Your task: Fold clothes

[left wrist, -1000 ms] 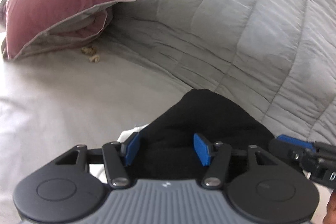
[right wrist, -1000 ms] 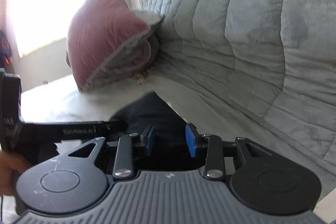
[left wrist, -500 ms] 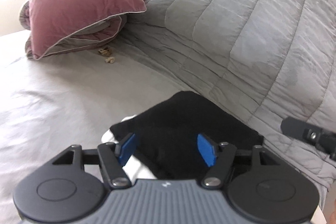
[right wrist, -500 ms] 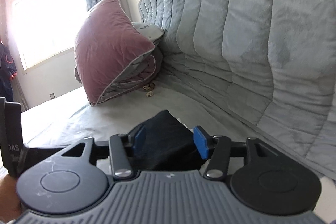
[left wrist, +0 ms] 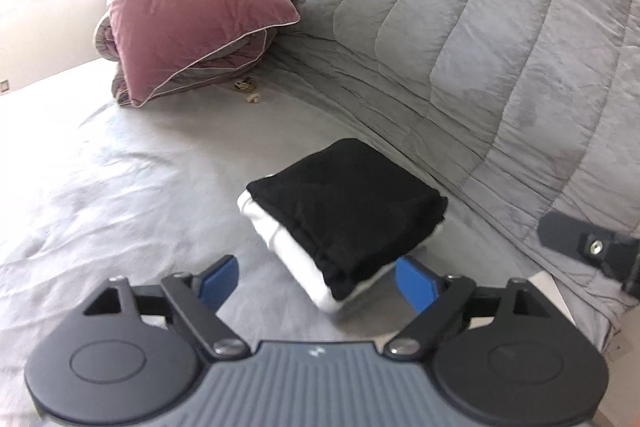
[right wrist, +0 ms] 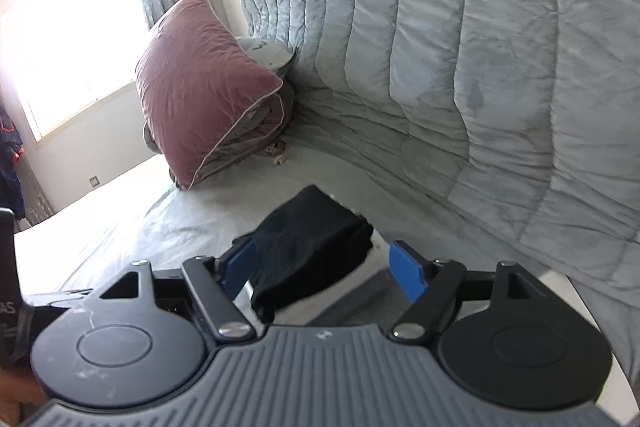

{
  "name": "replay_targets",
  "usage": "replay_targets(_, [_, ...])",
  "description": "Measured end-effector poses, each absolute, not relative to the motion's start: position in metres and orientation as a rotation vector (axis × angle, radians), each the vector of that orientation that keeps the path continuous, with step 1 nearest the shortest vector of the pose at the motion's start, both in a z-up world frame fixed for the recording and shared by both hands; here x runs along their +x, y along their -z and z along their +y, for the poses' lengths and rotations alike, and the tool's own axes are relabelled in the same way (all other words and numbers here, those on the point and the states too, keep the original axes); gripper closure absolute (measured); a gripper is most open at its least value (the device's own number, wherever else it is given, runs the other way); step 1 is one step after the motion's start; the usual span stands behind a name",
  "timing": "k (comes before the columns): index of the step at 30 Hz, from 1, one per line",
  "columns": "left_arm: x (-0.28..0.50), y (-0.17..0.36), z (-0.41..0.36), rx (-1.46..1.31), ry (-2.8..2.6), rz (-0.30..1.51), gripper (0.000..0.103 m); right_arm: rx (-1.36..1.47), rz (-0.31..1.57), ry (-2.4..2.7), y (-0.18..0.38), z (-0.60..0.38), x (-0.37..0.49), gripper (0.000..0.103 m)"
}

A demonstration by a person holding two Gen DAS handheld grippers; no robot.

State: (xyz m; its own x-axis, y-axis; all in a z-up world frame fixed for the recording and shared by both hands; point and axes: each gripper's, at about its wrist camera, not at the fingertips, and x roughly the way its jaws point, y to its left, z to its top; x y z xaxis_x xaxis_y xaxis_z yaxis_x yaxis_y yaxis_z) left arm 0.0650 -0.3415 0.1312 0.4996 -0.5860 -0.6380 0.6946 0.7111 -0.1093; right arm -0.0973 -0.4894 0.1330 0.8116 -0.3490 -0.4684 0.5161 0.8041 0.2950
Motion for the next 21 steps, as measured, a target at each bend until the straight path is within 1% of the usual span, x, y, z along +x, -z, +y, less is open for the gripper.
replay_targets(2, [0.053,-0.137,-0.336,0.174,0.763,0.708,0.01,0.435,0.421,0.476,-0.136,-0.483,-0.106,0.026])
replay_targets(4, [0.042,-0.141,-0.331,0.175,0.744,0.714,0.004,0.435,0.426,0.481,-0.138,-0.478,-0.114,0.024])
replay_targets(6, [0.034,-0.143,-0.325,0.175,0.728,0.725,0.001,0.434,0.431,0.489,-0.14,-0.473,-0.121,0.022])
replay_targets(11, [0.022,-0.145,-0.313,0.165,0.686,0.774,0.001,0.444,0.448,0.507,-0.144,-0.472,-0.129,0.015])
replay_targets(13, [0.02,-0.144,-0.311,0.16,0.656,0.795,0.001,0.461,0.431,0.511,-0.145,-0.473,-0.132,0.008])
replay_targets(14, [0.019,-0.143,-0.31,0.157,0.638,0.805,0.001,0.479,0.422,0.521,-0.144,-0.474,-0.133,0.002])
replay_targets(15, [0.019,-0.142,-0.309,0.155,0.622,0.814,0.001,0.498,0.414,0.532,-0.143,-0.475,-0.135,0.0])
replay_targets(19, [0.013,-0.137,-0.308,0.173,0.628,0.843,0.001,0.547,0.44,0.548,-0.138,-0.476,-0.134,0.0])
replay_targets(21, [0.01,-0.136,-0.308,0.185,0.63,0.844,0.001,0.526,0.458,0.544,-0.138,-0.472,-0.133,0.0])
